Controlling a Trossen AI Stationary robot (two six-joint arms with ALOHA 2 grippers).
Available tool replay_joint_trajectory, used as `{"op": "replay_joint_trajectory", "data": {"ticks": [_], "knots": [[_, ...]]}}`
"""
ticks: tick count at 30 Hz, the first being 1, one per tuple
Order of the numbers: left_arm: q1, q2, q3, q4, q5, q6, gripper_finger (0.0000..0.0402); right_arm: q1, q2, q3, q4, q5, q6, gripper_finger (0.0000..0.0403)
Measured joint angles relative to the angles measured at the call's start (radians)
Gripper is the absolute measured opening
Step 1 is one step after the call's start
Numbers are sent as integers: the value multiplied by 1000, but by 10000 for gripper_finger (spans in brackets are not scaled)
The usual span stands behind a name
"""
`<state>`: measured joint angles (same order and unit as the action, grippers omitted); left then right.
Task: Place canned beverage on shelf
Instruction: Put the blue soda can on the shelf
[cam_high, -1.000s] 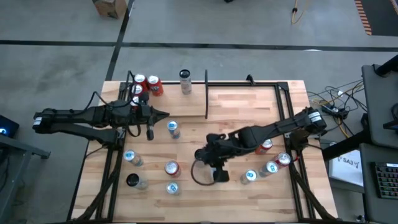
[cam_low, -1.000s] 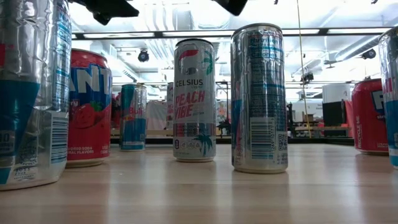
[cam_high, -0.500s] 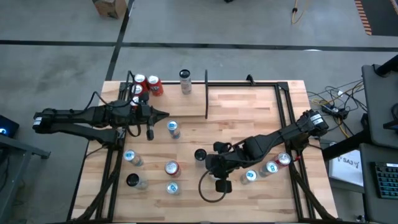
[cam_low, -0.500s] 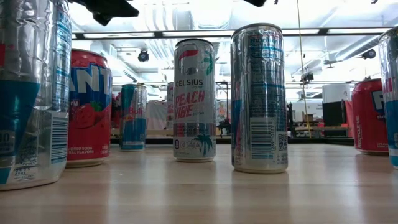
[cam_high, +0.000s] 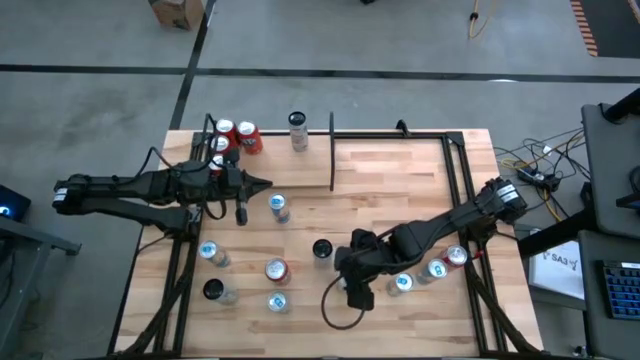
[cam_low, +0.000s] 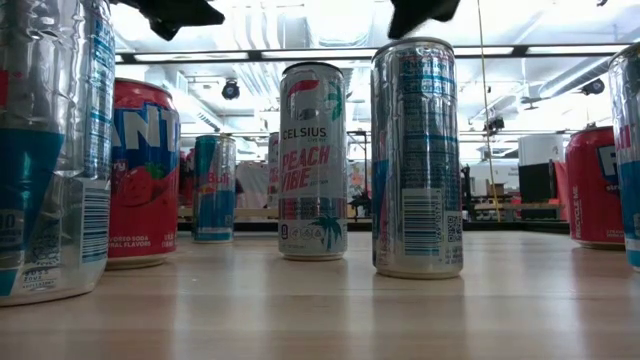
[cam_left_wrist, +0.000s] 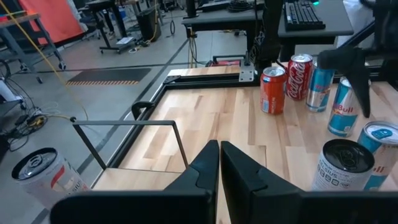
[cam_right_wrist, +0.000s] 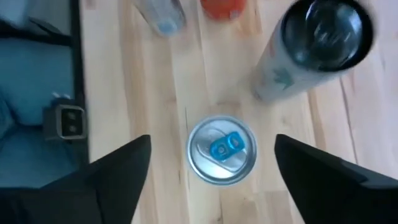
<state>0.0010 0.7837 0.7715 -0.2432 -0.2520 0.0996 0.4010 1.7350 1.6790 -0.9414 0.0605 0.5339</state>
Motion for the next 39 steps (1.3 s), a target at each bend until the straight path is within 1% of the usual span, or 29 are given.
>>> {"op": "replay_joint_trajectory", "data": {"ticks": [5, 14, 20, 22, 25, 31, 36, 39], "knots": [[0, 0, 0, 7, 0, 16, 0, 1, 42, -3, -3, -15, 2, 351], [1, 0, 0, 14, 0, 23, 0, 1, 104, -3, -11, -17, 2, 352], [1, 0, 0, 19, 0, 34, 0, -1, 140, -3, -11, -61, 3, 350], [1, 0, 0, 19, 0, 38, 0, -4, 140, -3, -10, -62, 3, 342], [1, 0, 0, 20, 0, 39, 0, -9, 141, -3, -10, -65, 8, 316], [1, 0, 0, 20, 0, 39, 0, -22, 141, -3, -10, -72, 9, 232], [1, 0, 0, 20, 0, 41, 0, -30, 138, -2, -10, -101, 10, 228], [1, 0, 0, 20, 0, 54, 0, -34, 126, -2, -16, -158, 19, 228]]}}
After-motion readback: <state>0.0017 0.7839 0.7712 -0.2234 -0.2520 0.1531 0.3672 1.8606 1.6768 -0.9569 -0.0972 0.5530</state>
